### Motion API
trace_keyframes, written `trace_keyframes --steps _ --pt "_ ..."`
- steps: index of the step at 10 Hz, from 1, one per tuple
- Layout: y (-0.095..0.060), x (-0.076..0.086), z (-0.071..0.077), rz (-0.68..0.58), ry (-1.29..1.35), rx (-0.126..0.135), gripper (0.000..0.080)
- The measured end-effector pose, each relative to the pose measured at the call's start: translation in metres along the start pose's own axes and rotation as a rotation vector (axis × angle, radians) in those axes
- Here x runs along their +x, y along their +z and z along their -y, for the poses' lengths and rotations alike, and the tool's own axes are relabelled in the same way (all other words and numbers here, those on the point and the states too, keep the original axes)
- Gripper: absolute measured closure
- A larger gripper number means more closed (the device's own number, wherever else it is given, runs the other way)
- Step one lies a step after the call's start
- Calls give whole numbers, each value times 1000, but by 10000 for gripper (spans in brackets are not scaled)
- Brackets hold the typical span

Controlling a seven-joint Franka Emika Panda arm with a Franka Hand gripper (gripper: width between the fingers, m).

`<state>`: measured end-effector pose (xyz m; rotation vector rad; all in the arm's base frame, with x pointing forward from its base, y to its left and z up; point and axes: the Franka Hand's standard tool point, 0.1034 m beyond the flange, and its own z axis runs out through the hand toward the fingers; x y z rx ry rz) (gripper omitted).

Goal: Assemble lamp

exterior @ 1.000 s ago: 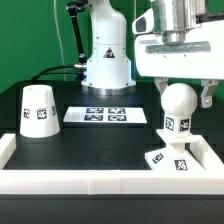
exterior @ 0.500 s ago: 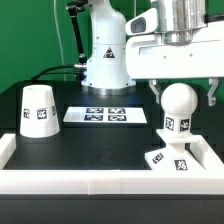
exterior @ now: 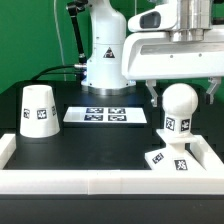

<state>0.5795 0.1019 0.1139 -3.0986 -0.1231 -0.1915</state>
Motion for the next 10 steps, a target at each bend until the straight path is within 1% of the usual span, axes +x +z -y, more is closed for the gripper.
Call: trace_keyframes --steps 2,4,5,6,8,9,10 --pt "0 1 -4 0 -209 -6 100" --pt "1 1 -7 22 -369 -4 100" --pt "0 3 -7 33 -436 -8 100" --pt "-2 6 -4 33 -521 -19 100" --pt "-3 8 -1 38 -655 -33 100" --pt "-2 8 -1 41 -731 -39 100" --pt "-2 8 -3 43 -784 -38 100"
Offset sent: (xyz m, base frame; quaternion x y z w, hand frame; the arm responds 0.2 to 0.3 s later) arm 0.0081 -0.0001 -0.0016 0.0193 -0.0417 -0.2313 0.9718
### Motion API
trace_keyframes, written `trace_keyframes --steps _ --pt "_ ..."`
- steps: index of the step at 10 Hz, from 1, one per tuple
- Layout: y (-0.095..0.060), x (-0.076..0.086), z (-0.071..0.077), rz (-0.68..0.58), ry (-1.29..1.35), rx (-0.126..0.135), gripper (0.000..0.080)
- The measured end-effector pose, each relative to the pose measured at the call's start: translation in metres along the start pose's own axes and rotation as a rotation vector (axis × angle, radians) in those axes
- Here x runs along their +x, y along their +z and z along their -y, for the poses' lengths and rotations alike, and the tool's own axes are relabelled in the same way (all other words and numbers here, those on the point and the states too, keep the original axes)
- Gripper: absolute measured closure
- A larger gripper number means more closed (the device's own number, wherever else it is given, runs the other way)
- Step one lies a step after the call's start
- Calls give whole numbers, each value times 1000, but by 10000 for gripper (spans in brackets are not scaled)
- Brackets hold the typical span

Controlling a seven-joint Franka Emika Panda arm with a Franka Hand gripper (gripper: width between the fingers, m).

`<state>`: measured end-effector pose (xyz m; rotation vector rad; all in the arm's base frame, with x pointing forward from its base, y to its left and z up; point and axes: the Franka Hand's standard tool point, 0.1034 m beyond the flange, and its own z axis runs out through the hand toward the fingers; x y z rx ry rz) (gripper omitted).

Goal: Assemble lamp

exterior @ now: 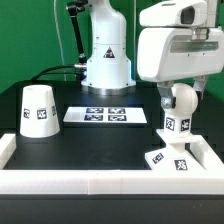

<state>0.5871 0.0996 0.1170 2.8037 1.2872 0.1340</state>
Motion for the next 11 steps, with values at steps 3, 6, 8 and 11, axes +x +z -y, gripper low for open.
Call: trace_keyframes --steps 3,6,8,11 --pt "0 0 -1 0 -9 0 223" --pt "0 -1 -1 -1 18 0 222" --pt "-1 0 -1 -6 233 3 222" --pt "-2 3 -2 -14 590 2 220"
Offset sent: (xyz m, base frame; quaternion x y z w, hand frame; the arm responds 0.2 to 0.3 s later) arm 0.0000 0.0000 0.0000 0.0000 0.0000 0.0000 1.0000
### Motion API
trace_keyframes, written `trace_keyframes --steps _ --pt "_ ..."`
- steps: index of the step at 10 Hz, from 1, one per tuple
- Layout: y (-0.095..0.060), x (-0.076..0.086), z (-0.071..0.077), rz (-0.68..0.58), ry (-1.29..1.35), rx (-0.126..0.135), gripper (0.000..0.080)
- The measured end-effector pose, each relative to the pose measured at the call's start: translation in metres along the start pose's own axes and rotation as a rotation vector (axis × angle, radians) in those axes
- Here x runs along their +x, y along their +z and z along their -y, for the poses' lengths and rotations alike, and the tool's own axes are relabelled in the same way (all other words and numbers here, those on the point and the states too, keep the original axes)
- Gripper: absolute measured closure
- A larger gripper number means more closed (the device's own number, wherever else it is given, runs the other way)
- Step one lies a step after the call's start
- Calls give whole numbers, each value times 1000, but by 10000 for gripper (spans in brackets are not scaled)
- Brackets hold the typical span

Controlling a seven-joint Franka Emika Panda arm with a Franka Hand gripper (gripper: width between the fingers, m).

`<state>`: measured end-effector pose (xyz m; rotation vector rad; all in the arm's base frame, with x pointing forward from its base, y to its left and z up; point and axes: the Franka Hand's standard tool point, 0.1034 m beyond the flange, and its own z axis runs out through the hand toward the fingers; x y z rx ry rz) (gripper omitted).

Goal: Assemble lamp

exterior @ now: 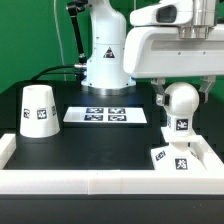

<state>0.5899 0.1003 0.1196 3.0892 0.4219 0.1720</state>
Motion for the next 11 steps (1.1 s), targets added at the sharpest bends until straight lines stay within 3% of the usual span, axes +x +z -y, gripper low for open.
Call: trace_keyframes --steps 10,11 --pt "2 -5 -14 11 640 -13 220" --pt "2 -5 -14 11 634 -13 161"
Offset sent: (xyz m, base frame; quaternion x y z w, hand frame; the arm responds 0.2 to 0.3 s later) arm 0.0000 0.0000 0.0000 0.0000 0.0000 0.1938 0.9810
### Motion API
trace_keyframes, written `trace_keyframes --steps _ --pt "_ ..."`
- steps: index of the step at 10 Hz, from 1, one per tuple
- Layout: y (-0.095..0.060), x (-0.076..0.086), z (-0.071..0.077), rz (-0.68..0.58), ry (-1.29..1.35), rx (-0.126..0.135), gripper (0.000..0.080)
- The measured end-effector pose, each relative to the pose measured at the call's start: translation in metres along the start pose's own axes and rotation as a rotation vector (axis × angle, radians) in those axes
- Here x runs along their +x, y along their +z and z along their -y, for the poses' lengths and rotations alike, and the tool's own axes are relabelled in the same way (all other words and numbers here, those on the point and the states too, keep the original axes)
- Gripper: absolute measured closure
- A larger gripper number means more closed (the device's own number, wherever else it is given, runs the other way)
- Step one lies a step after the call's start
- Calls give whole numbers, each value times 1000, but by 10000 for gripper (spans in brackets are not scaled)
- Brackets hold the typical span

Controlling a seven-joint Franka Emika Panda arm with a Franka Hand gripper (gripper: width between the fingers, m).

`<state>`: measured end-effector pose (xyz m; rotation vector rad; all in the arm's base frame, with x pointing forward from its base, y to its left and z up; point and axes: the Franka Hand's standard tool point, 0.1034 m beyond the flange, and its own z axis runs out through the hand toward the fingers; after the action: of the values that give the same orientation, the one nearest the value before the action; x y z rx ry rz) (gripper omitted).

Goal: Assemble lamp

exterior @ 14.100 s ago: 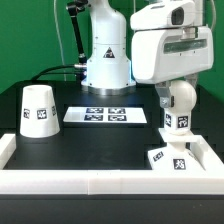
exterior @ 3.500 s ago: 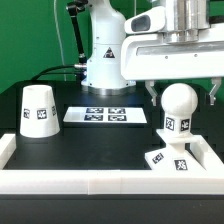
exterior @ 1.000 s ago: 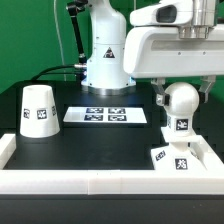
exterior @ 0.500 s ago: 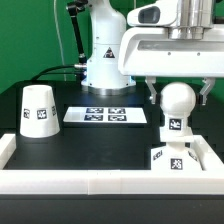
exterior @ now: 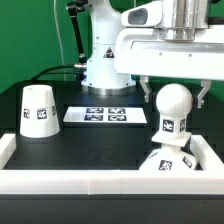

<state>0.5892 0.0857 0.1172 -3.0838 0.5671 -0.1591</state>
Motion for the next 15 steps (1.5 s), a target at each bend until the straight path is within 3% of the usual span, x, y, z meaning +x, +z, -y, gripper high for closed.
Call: trace_keyframes --steps 1,4,6,9,11,15 --pt "0 0 0 0 0 0 116" --pt "0 -1 0 -3 -16 1 103" --pt "-1 -16 -7 -21 -92 13 100" --pt "1 -43 -31 -25 -131 17 100" --pt "2 -41 -53 -19 -174 10 100" --pt "4 -42 -53 -27 -224 13 100"
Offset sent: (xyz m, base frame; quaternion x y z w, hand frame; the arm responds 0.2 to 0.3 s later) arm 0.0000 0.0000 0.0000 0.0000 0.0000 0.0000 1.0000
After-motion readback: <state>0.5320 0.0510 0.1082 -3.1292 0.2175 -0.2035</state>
